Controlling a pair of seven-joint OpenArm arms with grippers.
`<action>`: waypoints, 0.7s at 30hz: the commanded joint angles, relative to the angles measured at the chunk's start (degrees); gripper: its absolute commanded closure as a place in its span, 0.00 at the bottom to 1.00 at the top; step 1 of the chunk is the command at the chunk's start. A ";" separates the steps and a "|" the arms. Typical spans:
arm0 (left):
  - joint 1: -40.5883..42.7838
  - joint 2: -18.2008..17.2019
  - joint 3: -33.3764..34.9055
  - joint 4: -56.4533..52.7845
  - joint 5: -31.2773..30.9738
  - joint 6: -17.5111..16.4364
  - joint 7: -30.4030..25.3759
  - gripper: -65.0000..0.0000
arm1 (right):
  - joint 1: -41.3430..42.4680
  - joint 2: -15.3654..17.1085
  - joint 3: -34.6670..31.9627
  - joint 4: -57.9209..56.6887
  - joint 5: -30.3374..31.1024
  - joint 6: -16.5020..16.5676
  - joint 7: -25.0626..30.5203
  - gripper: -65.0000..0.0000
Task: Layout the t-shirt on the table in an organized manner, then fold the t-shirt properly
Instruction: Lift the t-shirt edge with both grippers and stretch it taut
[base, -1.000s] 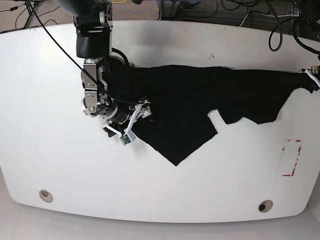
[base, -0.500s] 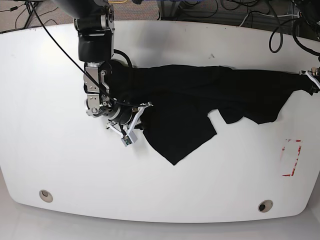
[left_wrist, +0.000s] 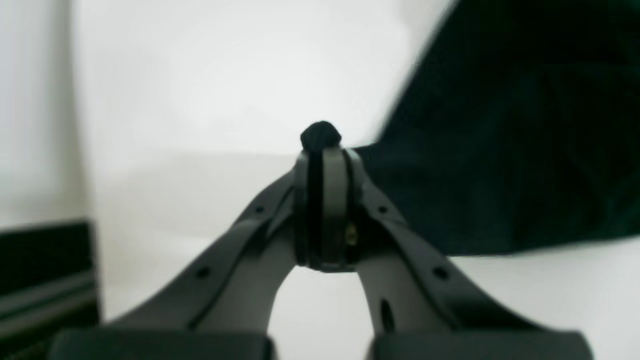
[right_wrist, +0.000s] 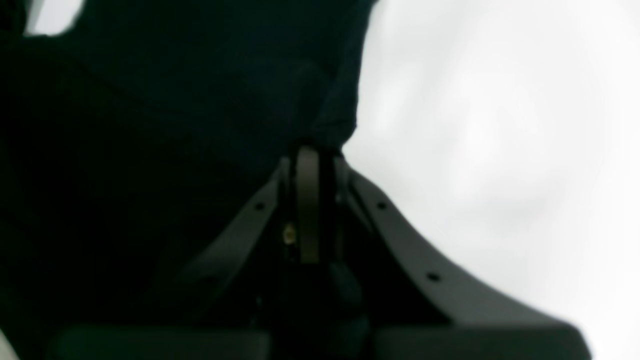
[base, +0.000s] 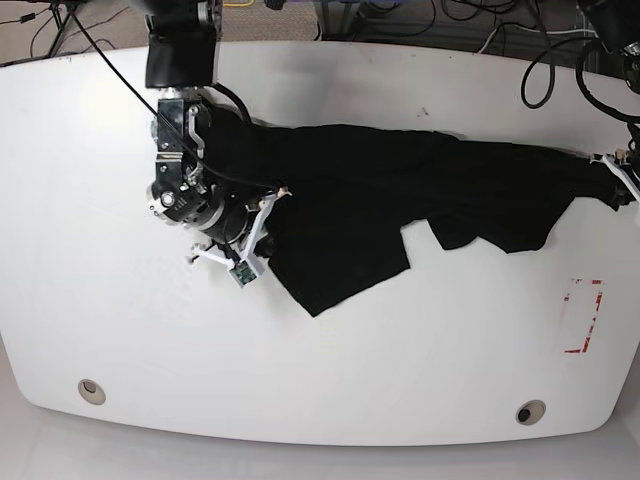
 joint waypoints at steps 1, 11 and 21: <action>-0.58 0.22 -0.20 3.55 -0.84 -0.08 -3.58 1.00 | -0.45 0.83 0.11 5.96 0.49 -0.23 0.10 1.00; -4.45 0.39 2.79 13.31 -0.84 0.93 -4.46 1.00 | 2.62 6.10 0.11 12.38 0.49 -0.05 -1.75 1.00; -22.65 0.31 5.17 15.95 -0.93 5.24 6.79 1.00 | 15.02 13.05 0.11 8.95 0.93 0.21 -1.92 1.00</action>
